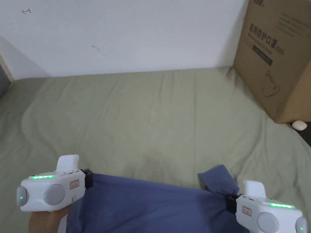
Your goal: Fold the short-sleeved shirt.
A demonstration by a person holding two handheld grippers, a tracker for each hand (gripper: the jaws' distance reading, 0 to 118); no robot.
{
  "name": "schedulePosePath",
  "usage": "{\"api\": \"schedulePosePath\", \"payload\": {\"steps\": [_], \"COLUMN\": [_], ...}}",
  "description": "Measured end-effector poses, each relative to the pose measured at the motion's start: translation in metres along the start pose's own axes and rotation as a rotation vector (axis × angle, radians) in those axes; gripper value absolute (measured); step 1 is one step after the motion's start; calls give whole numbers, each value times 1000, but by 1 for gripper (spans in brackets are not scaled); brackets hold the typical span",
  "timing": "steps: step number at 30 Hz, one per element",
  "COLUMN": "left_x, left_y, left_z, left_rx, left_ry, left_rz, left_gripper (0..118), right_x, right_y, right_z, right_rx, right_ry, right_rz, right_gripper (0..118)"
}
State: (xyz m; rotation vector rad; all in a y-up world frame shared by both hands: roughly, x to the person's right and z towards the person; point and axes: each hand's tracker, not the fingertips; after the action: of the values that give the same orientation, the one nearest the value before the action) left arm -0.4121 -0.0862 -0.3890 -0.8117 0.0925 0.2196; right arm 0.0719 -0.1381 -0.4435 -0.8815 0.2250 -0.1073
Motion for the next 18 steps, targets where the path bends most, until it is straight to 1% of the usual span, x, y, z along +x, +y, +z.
{"api": "schedulePosePath", "payload": {"steps": [3, 8, 12, 15, 18], "left_x": [-4, -6, -6, -6, 1], "left_y": [2, 25, 67, 109, 149], "left_z": [23, 84, 143, 180, 211], "left_rx": [50, 198, 333, 414, 484], "left_ry": [0, 2, 24, 43, 60], "left_rz": [32, 43, 14, -4, -28], "left_gripper": [2, 2, 2, 2, 2], "right_x": [-6, -29, -50, -68, -82], "right_y": [13, 54, 107, 153, 197], "right_z": [32, 90, 129, 150, 171], "right_rx": [89, 257, 381, 468, 552], "right_ry": [38, 86, 151, 165, 202], "right_rz": [17, 96, 117, 157, 152], "right_gripper": [12, 12, 12, 12, 12]}}
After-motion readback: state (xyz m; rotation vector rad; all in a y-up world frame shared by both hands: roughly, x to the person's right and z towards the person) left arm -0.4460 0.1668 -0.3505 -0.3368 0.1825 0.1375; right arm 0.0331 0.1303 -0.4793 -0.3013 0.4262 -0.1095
